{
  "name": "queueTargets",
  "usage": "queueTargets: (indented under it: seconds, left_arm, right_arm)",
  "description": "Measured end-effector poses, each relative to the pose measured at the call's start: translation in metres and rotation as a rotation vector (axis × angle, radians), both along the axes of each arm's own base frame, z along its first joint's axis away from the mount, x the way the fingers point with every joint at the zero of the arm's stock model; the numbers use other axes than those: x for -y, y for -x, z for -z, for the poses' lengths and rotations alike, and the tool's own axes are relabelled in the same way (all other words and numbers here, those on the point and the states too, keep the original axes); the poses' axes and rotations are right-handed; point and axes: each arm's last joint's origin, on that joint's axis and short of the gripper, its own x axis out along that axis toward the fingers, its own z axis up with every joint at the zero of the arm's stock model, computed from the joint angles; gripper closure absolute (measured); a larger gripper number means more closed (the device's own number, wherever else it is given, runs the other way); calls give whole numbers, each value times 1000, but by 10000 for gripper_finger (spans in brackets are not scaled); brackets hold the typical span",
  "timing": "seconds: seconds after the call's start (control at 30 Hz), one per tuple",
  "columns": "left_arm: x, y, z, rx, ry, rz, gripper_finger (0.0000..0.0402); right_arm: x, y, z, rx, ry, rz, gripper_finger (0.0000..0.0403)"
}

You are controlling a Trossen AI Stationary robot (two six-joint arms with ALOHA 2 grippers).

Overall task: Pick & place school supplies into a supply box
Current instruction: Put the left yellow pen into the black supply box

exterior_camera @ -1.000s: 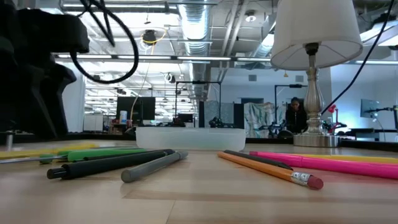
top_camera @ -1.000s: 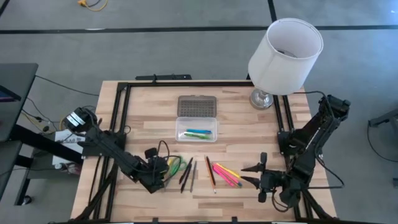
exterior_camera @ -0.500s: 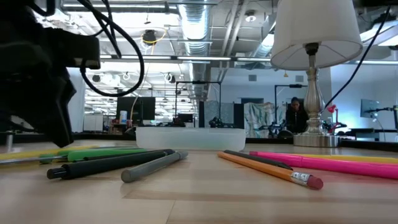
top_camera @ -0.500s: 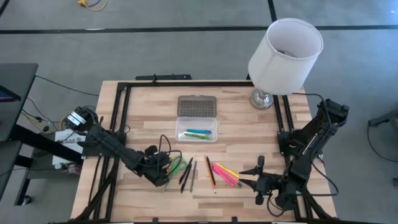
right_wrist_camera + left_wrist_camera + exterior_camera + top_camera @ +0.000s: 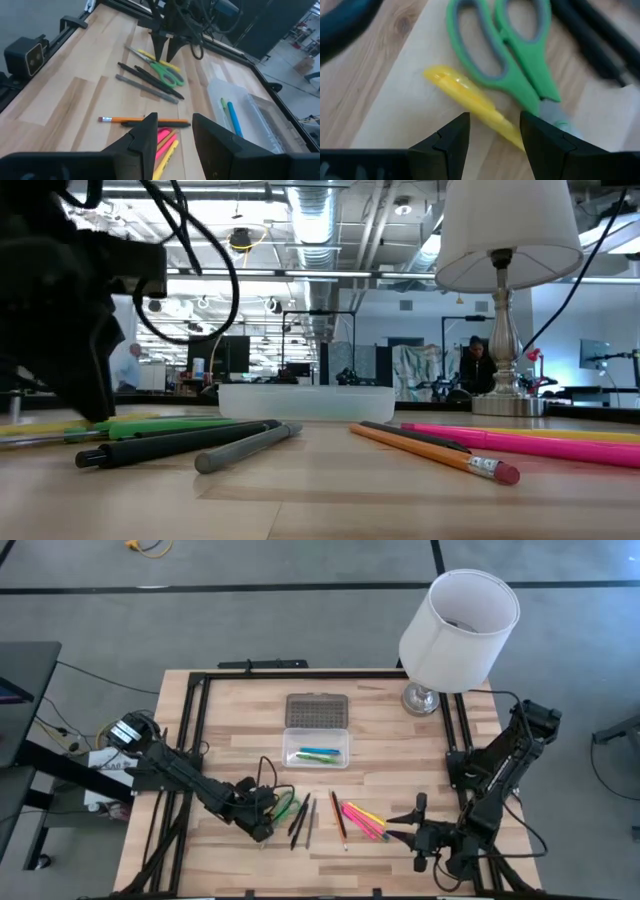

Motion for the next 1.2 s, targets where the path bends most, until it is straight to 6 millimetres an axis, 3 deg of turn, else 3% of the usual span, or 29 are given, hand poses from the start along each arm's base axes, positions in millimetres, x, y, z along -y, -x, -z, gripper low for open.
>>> queueTargets:
  seconds: [0.17,0.47,0.83,1.2]
  left_arm:
    - [1,-2,12,-40,-31,2,233]
    - [-1,2,14,-108,-64,23,233]
    - [0,6,15,-168,-107,192,234]
    - [-5,4,15,-174,-79,122,317]
  right_arm:
    - [0,0,0,1,-2,0,285]
    - [0,-1,-1,6,-6,4,285]
    - [0,-1,-1,6,-7,4,285]
    - [0,-1,-1,8,-22,11,285]
